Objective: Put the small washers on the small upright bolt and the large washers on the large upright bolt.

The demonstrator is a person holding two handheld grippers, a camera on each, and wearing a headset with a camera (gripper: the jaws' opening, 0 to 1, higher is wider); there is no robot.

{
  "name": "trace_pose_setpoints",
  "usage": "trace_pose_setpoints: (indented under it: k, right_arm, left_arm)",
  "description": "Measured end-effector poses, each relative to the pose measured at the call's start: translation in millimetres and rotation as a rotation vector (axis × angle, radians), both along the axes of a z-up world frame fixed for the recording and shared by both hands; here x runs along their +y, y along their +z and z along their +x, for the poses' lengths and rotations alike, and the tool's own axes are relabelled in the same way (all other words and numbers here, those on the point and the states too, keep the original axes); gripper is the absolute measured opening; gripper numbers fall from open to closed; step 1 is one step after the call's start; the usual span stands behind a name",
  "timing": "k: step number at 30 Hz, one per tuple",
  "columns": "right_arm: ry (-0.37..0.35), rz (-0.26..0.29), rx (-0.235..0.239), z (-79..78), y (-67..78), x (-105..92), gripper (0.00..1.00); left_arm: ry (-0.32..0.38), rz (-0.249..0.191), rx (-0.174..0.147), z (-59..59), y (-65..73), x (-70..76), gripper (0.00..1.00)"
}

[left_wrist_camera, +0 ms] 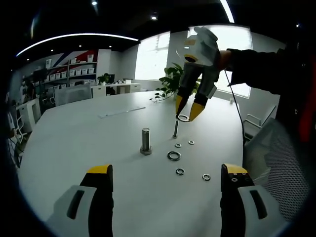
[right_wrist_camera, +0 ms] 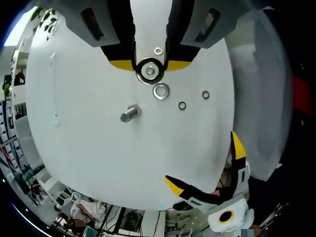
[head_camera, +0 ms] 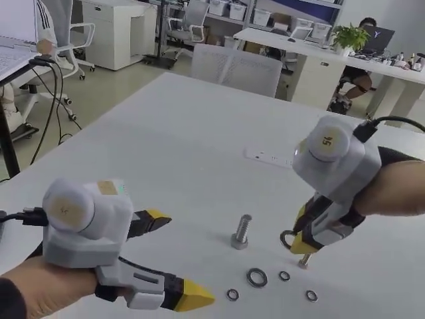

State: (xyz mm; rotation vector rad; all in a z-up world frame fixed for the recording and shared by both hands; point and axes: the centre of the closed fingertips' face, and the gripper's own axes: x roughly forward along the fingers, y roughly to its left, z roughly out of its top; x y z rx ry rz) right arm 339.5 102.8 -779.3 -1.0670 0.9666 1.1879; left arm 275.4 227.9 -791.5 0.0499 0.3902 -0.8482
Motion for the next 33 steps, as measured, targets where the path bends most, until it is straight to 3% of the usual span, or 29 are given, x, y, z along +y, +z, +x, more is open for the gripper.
trace_pose_setpoints:
  k: [18,33]
  right_arm:
    - [0.060,0.017,-0.007,28.3,12.4,32.7,0.23]
    - [0.103,0.032,0.018,40.3,-1.7,58.0,0.23]
  left_arm:
    - [0.013,0.009,0.008,3.1,-1.4,2.3,0.90]
    - [0.025,0.019,0.021,3.4,-6.5,5.8,0.90]
